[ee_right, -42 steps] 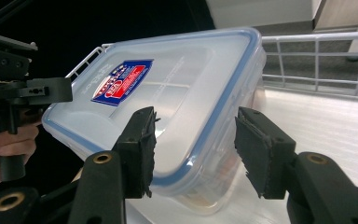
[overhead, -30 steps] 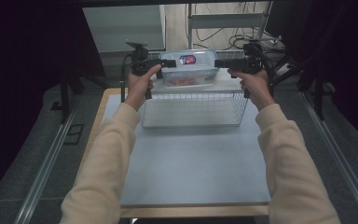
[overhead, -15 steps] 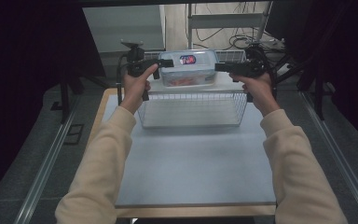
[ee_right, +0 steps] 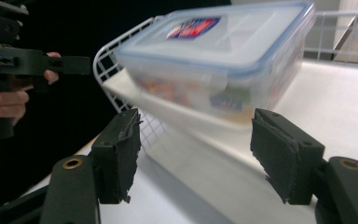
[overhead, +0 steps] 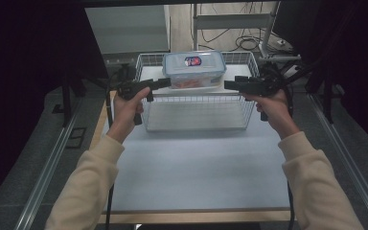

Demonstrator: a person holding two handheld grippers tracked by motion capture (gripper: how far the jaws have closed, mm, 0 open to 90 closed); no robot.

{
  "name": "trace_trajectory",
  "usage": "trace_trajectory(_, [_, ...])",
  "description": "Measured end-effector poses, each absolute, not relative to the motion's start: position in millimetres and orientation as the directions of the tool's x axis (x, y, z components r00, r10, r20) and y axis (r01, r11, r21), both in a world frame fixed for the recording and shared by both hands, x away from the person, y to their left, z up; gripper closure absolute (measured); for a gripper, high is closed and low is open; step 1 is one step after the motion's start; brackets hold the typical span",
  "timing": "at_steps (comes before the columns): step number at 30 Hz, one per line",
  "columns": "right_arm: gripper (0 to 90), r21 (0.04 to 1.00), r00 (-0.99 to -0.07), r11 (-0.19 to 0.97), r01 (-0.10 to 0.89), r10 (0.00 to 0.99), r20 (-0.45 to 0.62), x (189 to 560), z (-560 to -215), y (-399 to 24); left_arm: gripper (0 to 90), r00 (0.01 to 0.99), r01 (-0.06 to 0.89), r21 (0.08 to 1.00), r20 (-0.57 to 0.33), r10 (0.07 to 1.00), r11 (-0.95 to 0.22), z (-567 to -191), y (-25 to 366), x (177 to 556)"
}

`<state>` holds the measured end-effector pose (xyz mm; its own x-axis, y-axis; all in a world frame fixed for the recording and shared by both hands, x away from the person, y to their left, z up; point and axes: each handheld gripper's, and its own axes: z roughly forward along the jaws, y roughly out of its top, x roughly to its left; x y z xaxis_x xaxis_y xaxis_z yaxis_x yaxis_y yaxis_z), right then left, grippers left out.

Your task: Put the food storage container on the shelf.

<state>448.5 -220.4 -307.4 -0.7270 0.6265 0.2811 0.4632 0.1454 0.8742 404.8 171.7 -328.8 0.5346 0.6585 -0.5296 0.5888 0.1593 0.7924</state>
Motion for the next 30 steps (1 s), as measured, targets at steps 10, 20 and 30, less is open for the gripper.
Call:
trace_trajectory(10, [29.3,0.877,-0.772,0.180,0.446,0.573,0.275,399.1,-349.3,-240.4,8.7,0.635,0.578,0.813,-0.499,0.589,0.065,-373.2,169.3,338.6])
trace_trajectory(20, [27.1,0.792,-0.744,0.253,0.555,0.577,0.337,354.4,-415.6,-257.7,8.9,0.650,0.632,0.773,-0.493,0.578,-0.052,-439.1,156.1,306.6])
trace_trajectory(30, [25.4,0.777,-0.729,0.265,0.571,0.600,0.331,342.7,-443.1,-258.3,11.7,0.643,0.651,0.757,-0.504,0.576,-0.065,-462.2,151.6,304.6])
